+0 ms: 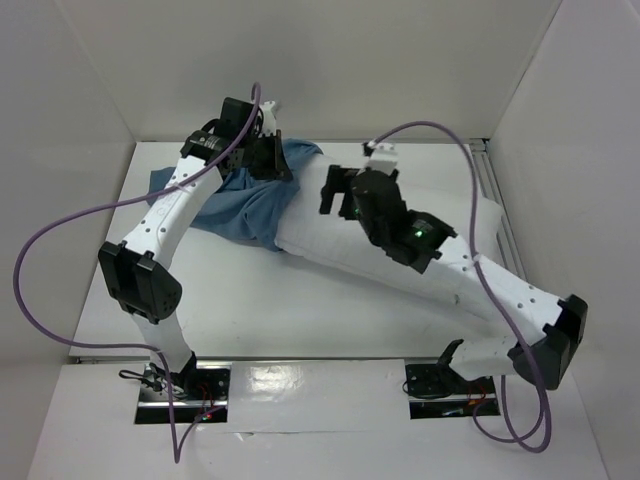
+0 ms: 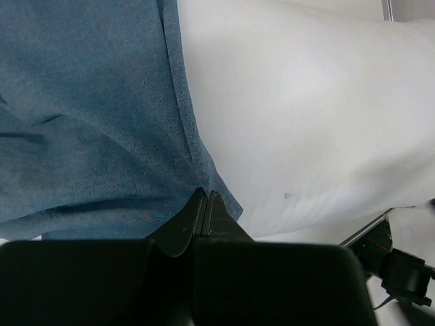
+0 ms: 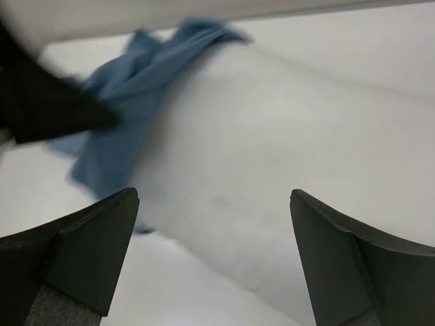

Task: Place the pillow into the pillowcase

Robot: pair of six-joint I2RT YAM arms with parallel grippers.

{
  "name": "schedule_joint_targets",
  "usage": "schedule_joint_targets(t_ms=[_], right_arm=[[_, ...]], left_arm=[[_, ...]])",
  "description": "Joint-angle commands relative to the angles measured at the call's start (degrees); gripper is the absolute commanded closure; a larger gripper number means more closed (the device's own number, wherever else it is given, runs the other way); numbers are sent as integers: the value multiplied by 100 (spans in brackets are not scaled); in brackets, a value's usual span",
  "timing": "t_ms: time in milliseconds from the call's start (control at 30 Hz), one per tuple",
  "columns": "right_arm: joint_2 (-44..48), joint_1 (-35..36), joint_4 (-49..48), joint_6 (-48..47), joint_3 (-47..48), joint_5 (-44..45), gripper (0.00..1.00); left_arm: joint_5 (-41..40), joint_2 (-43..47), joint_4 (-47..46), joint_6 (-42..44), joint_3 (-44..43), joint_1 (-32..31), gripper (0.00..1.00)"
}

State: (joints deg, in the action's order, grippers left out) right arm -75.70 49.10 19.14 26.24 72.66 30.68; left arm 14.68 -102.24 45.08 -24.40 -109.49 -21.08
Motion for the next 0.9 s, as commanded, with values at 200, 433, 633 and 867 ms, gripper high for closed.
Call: schedule_joint_targets(t_ms=[200,433,633,867], right_arm=[[230,-3113,2719,892,189,-119,0],[407,-4163,2281,752,-673,-1588,0],[-49,-3848,1857,751,-1034,-2337,35],[168,-3004,1023,909,-755,-2663,100]], left_arm=[[272,-104,-96,-100,-116,-28,100],[325,-331,-34,-47,-344,-133,100],[466,-701,80,-144,-661,-510,100],[720,-1017,80,-293,-1319,-1187,100]])
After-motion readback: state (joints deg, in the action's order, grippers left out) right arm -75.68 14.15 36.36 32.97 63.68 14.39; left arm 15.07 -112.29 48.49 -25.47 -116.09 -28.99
